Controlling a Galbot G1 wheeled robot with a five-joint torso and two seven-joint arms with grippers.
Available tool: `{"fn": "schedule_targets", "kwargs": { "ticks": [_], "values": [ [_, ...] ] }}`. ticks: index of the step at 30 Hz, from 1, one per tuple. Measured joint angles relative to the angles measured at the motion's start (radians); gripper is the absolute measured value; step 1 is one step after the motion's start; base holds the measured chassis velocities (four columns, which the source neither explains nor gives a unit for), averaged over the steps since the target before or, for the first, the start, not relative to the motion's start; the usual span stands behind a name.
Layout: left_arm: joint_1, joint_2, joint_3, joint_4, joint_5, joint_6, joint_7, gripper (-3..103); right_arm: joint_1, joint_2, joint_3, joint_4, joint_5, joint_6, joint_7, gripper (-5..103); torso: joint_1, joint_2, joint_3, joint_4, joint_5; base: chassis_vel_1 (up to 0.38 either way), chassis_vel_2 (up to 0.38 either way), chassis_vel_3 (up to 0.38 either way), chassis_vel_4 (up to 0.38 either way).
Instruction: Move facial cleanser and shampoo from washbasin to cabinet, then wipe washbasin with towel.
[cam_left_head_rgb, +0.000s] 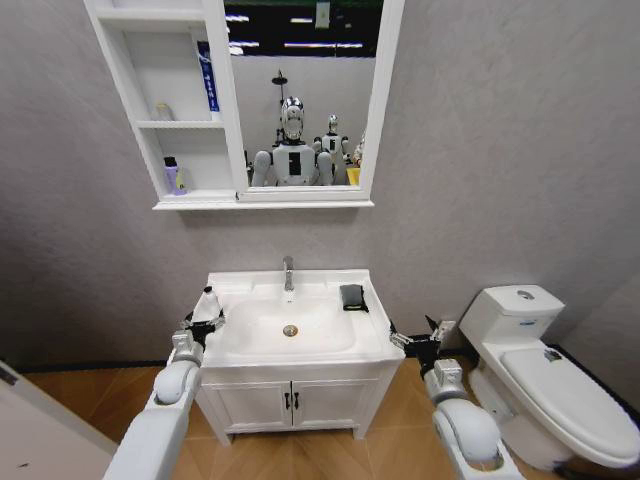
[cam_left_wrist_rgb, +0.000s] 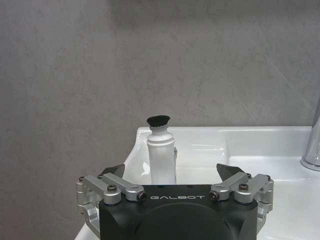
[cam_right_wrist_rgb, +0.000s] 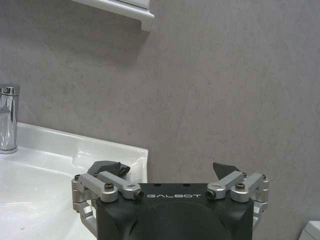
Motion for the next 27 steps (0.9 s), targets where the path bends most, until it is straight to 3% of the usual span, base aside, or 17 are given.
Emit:
{"fn": "schedule_targets", "kwargs": {
  "ticks": [18,23,25,27],
  "values": [
    [-0.224,-0.016,0.035,0.292,0.046,-0.017,0.005,103,0.01,0.008,0.015,-0.029,-0.006,0.018,0.006,100,0.0,0.0,0.0,0.0001,-0.0001,0.0,0.0,0.0,0.0],
    [-0.254,-0.034,0.035,0.334,0.058,-0.022,0.004,89,0.013,0.005,0.017,-0.036,-0.005,0.018,0.008,100,0.0,0.0,0.0,0.0001,-0.0001,0.0,0.0,0.0,0.0],
    [-0.266,-0.043,0.035,0.344,0.059,-0.022,0.004,78,0.016,0.002,0.018,-0.043,-0.004,0.018,0.008,100,0.0,0.0,0.0,0.0,-0.0001,0.0,0.0,0.0,0.0],
    [-0.268,-0.044,0.035,0.346,0.059,-0.022,0.004,78,0.018,0.001,0.018,-0.046,-0.003,0.018,0.009,100,0.0,0.0,0.0,0.0,-0.0001,0.0,0.0,0.0,0.0]
  ]
}}
